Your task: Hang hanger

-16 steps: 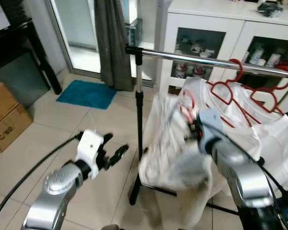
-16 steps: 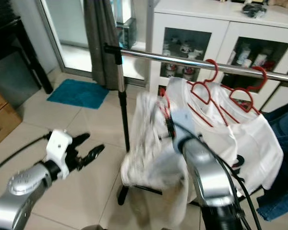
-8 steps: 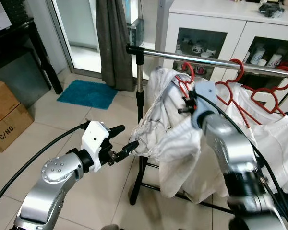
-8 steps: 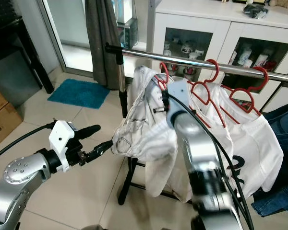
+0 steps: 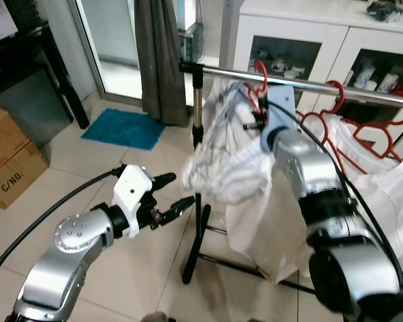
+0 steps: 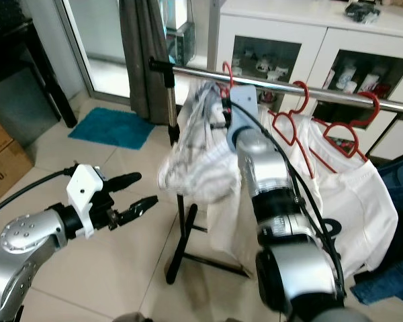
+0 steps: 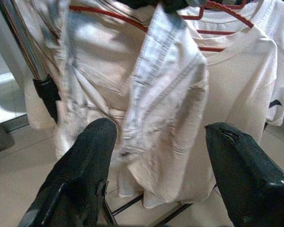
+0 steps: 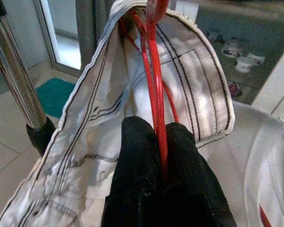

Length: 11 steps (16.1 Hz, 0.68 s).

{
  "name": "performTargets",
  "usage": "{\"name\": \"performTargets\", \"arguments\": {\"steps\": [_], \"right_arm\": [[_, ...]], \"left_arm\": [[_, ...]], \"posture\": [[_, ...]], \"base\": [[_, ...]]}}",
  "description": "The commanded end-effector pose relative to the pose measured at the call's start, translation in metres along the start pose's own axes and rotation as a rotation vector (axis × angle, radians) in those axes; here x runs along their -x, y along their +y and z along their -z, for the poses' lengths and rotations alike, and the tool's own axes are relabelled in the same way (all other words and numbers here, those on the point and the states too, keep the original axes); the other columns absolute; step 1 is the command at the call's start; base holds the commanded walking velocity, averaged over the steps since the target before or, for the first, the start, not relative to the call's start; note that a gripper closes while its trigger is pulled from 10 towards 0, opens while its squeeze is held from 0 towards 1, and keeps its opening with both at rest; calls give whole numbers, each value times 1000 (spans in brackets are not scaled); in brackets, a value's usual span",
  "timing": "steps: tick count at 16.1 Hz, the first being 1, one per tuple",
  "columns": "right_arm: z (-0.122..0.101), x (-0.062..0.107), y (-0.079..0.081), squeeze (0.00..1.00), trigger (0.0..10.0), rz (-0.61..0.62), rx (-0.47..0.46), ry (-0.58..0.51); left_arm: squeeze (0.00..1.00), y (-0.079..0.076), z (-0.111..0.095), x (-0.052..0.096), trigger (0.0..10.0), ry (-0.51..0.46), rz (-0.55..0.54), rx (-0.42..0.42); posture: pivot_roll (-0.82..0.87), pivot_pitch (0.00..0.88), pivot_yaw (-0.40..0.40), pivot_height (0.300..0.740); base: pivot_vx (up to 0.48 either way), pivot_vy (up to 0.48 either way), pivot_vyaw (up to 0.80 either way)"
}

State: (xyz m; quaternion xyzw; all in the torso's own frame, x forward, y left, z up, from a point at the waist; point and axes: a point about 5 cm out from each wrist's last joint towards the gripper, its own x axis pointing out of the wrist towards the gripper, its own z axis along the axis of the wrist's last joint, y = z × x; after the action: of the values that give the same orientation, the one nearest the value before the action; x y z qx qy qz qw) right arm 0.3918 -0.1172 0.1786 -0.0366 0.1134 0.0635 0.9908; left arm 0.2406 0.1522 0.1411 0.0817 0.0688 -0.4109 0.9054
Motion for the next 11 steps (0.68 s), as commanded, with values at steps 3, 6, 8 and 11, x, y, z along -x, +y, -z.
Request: {"name": "performTargets", "arguments": {"steps": [3,6,8,11], "right_arm": [[-21,-9,6,0,10000,-1,-13,-41],[-16,-17,9,0,10000,4,16,32],[-6,-20,11,0,10000,6,3,107],[15,-18,16,0,10000,-15,-12,185]], "left_arm": [[0,-2,-4,1,10000,-2,15,-4],[0,-4,-3,1,10000,9,29,3],[0,-7,-1,2,10000,20,44,17],[0,-10,2,1,10000,23,44,27]], "posture": [[50,0,3,740],[55,0,2,740],[59,0,-1,740],[73,0,-7,740]], "base": [[0,0,0],[0,0,0],[0,0,0],[0,0,0]]}}
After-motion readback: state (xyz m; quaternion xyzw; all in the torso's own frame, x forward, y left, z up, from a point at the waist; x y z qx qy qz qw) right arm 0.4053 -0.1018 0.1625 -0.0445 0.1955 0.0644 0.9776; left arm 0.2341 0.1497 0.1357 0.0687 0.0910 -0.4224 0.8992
